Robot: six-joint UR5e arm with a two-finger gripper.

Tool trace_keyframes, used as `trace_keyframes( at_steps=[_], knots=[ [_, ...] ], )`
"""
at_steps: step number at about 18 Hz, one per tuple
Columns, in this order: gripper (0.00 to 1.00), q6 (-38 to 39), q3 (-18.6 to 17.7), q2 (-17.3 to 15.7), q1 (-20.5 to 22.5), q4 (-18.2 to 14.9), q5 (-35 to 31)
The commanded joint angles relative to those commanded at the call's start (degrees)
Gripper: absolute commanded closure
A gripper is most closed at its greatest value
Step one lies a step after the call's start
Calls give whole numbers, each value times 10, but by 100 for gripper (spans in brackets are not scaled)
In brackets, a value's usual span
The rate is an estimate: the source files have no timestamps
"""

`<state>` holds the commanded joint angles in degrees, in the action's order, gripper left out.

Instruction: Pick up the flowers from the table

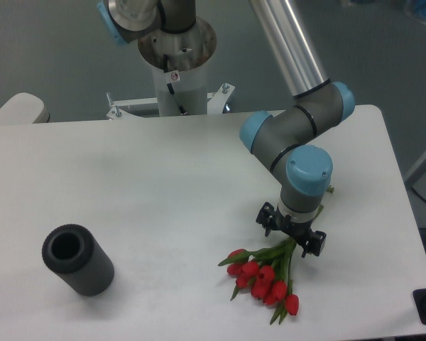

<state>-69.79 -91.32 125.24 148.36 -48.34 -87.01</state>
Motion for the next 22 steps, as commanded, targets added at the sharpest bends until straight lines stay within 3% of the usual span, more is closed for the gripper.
trace_keyframes(
  at_steps=[5,6,8,9,11,17,20,22],
  knots=[
    [0,1,0,2,0,3,1],
    [7,1,2,2,0,5,2],
    [43,-1,4,3,0,9,4],
    [55,-2,4,3,0,10,4],
    [67,-2,4,4,0,10,4],
    [79,-3,10,0,0,9,6],
    [80,-3,23,-11,-1,8,11],
    [80,-3,33,-24,-4,7,46]
  ],
)
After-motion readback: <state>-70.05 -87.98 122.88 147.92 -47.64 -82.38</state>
